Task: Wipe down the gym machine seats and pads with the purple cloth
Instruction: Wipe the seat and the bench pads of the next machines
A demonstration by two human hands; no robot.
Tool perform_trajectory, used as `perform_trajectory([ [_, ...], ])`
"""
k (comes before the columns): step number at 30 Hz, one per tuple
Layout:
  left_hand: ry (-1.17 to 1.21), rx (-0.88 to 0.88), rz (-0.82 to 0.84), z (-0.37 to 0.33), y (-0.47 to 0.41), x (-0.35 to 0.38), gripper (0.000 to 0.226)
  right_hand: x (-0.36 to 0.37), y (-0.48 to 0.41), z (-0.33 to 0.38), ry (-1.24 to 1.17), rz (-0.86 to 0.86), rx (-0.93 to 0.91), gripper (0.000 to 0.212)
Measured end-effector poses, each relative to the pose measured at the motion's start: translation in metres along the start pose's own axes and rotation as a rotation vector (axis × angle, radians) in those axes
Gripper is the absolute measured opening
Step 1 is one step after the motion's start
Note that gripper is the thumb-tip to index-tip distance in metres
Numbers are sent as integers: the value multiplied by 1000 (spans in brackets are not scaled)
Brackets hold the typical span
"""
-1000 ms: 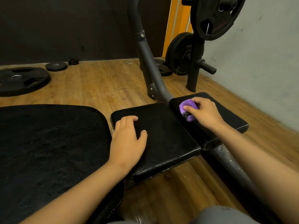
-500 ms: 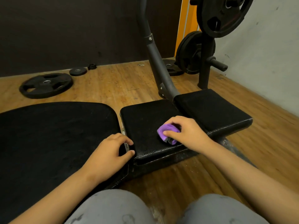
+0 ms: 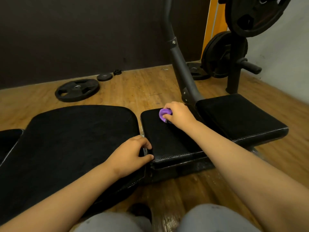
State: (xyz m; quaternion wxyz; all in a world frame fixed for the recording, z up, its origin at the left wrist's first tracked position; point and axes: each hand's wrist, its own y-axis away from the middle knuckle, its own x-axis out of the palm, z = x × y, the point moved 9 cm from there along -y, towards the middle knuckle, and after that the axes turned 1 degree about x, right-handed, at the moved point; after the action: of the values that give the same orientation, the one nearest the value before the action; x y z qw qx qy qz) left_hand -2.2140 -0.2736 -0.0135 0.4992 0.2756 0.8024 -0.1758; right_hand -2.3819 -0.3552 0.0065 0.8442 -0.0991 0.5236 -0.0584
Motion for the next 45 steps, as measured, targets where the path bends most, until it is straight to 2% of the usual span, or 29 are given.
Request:
perform_trajectory([
  [4,-19,15,10,-5,2,-1,27,11,61,47,-164,215,-151,12],
  [6,-12,17,33,-8,4,-3,26,6,89,49,-209,262,-152,12],
  [8,-20,28,44,-13,5,-10,24,-11,111,33,-253,181,-83,14],
  [13,-3,47,-10,-24,4,-30,21,-67,162,-19,-312,-219,159,16],
  [19,132,97,-27,-34,-14,-33,15,-86,187,-58,-291,-281,318,17],
  [25,172,184,-6,-25,-61,-17,16,-104,137,-112,-245,-414,471,12],
  [28,151,257,-41,-24,-94,-19,16,-97,91,-128,-247,-367,441,12],
  [32,137,328,-36,-19,-151,-15,19,-73,15,-147,-127,-174,367,14],
  [35,194,322,-39,-9,-172,-13,18,-81,-13,-178,20,-199,361,15],
  [38,252,275,-47,-1,-172,-19,15,-112,-5,-223,131,-308,557,9],
  [40,304,210,-46,6,-167,-30,13,-118,6,-234,163,-300,684,7],
  [43,383,77,-46,21,-153,-48,12,-99,6,-201,81,-192,691,9],
  [45,391,5,-44,29,-138,-64,12,-77,7,-156,-61,-38,695,7],
])
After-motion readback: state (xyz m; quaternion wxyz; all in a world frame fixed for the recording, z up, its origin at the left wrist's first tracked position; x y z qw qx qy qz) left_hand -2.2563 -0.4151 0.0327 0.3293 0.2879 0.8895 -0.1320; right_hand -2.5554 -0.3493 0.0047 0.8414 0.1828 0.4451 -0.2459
